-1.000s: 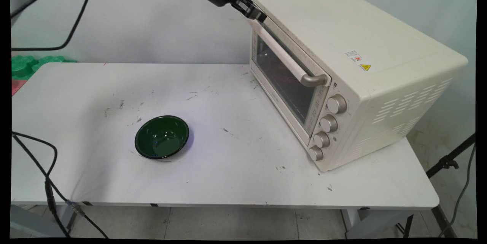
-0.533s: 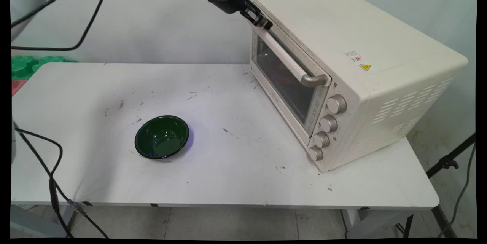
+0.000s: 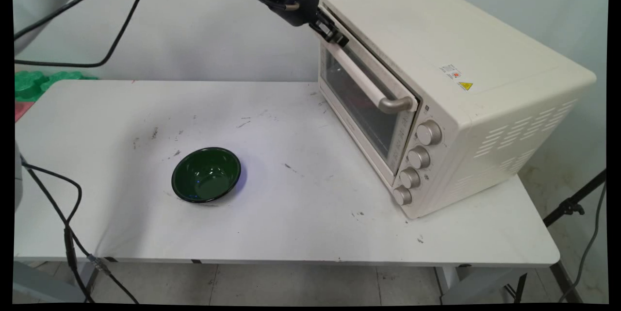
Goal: Open the oven
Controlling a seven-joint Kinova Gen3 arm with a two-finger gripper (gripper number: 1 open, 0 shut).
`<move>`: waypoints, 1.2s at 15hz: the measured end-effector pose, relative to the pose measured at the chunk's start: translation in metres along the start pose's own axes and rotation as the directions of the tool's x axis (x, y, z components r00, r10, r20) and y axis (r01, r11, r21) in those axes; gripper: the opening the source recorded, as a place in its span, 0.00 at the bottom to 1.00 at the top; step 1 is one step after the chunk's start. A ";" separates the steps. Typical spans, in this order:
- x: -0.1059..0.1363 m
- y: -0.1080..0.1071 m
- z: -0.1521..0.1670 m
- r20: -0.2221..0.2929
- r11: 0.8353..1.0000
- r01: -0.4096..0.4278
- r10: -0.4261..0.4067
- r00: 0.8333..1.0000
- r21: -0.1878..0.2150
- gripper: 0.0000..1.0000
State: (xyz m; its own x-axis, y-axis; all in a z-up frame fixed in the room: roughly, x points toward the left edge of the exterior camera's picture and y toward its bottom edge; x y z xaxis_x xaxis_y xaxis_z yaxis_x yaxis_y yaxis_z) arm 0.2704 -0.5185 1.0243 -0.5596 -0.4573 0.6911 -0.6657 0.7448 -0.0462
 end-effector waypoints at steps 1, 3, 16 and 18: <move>-0.001 0.001 -0.001 0.003 1.000 0.000 0.000 1.000 0.000 0.00; -0.005 0.003 -0.004 0.007 1.000 0.003 -0.003 1.000 0.001 0.00; -0.064 0.004 -0.028 -0.013 1.000 0.029 -0.029 0.999 0.007 0.00; -0.076 0.003 -0.031 -0.022 0.999 0.036 -0.036 0.999 0.008 0.00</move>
State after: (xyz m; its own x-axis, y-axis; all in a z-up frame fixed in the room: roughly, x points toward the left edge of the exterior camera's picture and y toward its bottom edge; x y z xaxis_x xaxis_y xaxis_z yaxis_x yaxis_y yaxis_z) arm 0.3261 -0.4663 0.9939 -0.5246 -0.4732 0.7077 -0.6895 0.7238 -0.0271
